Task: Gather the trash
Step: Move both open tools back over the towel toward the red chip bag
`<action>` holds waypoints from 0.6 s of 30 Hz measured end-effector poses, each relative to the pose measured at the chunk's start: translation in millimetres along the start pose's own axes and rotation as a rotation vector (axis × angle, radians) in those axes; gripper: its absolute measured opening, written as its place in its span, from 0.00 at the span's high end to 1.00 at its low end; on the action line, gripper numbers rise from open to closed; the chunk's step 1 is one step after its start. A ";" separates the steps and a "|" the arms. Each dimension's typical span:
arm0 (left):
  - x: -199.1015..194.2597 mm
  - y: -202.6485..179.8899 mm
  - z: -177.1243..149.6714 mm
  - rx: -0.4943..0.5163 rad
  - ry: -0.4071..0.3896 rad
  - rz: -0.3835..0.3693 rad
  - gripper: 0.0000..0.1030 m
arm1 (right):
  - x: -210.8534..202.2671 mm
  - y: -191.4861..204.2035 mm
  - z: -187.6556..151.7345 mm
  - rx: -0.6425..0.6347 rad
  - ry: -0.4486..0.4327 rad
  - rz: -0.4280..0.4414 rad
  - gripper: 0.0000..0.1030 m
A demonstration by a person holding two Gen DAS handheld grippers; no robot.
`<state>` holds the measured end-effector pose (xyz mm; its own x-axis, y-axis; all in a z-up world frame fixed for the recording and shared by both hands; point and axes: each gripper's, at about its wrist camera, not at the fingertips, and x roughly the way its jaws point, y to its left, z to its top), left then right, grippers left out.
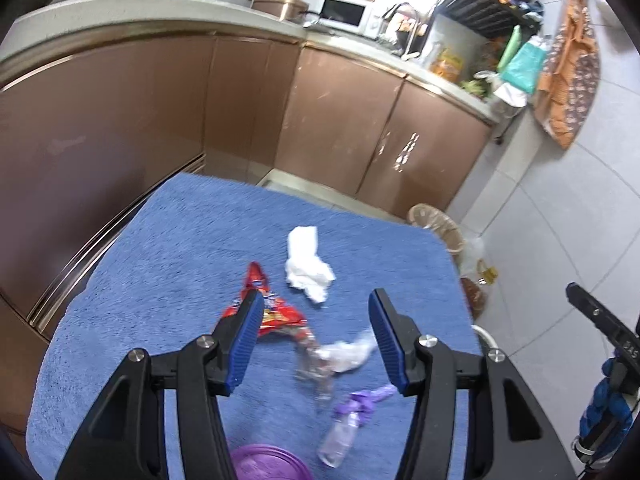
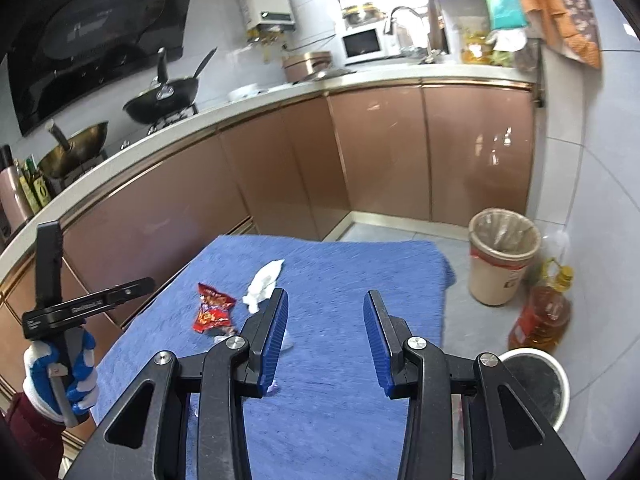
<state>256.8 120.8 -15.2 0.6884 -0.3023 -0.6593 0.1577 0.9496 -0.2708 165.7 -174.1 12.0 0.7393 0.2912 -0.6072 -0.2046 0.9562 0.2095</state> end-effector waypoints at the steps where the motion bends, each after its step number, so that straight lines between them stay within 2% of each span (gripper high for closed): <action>1: 7.3 4.5 -0.5 0.000 0.009 0.009 0.47 | 8.5 1.7 0.7 -0.002 0.009 0.006 0.62; 18: 114.7 41.9 -0.1 0.019 0.132 0.058 0.46 | 137.9 35.7 -4.0 -0.054 0.156 0.087 0.61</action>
<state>342.3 125.9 -102.3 0.5974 -0.2544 -0.7605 0.1346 0.9667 -0.2176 257.7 -99.7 -67.3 0.6097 0.3697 -0.7012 -0.3004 0.9264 0.2272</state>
